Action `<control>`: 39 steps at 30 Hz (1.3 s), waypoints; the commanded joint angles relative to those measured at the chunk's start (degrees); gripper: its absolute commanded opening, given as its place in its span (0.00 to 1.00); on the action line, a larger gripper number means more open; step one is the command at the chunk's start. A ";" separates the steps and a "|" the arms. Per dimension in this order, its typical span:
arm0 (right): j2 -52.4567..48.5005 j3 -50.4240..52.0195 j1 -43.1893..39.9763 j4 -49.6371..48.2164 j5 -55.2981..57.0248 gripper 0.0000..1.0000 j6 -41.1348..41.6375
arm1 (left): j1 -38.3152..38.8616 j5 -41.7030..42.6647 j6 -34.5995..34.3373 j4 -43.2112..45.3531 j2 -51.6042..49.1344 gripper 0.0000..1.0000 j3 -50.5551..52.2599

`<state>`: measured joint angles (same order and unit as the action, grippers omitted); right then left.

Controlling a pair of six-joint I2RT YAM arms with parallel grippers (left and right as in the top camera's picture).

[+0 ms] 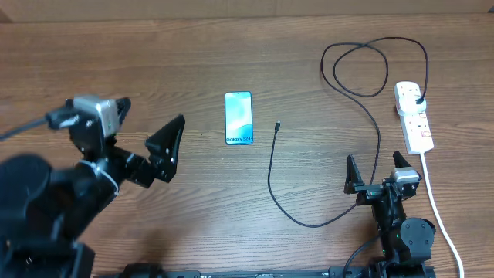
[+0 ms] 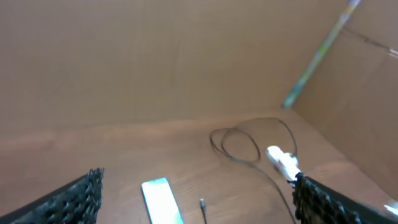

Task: Plug charger to phone and switch on socket
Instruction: 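Move the left gripper forward over the smartphone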

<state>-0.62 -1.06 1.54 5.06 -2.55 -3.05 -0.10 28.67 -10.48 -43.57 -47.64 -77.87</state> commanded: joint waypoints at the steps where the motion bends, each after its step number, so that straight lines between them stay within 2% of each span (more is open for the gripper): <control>1: 0.46 0.59 0.28 -0.37 0.35 1.00 -0.22 | -0.17 -0.87 1.07 -11.69 -9.20 1.00 -8.66; 7: 0.46 0.59 0.28 -0.37 0.35 1.00 -0.22 | 3.69 -11.21 1.95 -36.63 -28.57 1.00 -25.29; 10: 0.46 0.59 0.28 -0.37 0.35 1.00 -0.22 | 5.84 -8.48 0.59 -43.63 -36.87 1.00 -30.69; 12: 0.46 0.59 0.28 -0.37 0.35 1.00 -0.22 | 6.36 -3.06 -2.49 -44.09 -40.46 1.00 -31.39; 13: 0.46 0.59 0.28 -0.37 0.35 1.00 -0.22 | 6.51 2.45 -4.07 -44.63 -43.54 1.00 -31.36; 14: 0.46 0.59 0.28 -0.37 0.35 1.00 -0.22 | 6.56 4.70 -3.13 -44.54 -45.13 1.00 -31.36; 17: 0.46 0.59 0.28 -0.37 0.35 1.00 -0.22 | 7.58 5.53 -2.60 -44.02 -48.96 1.00 -31.39; 23: 0.46 0.59 0.28 -0.37 0.35 1.00 -0.22 | 14.45 -9.16 -11.04 -46.16 -54.23 1.00 -33.92; 28: 0.46 0.59 0.28 -0.37 0.35 1.00 -0.22 | 18.34 -22.40 -17.44 -53.27 -61.02 1.00 -44.24; 31: 0.46 0.59 0.28 -0.37 0.35 1.00 -0.22 | 19.06 -22.36 -18.21 -53.22 -65.24 1.00 -49.18; 35: 0.46 0.59 0.28 -0.37 0.35 1.00 -0.22 | 19.65 -26.62 -18.49 -50.25 -68.50 1.00 -49.75; 39: 0.46 0.59 0.28 -0.37 0.35 1.00 -0.22 | 20.13 -26.14 -18.49 -45.68 -71.01 1.00 -49.75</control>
<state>-0.62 -1.06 1.54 5.06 -2.57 -3.03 19.00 4.91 -27.57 -91.61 -116.16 -126.28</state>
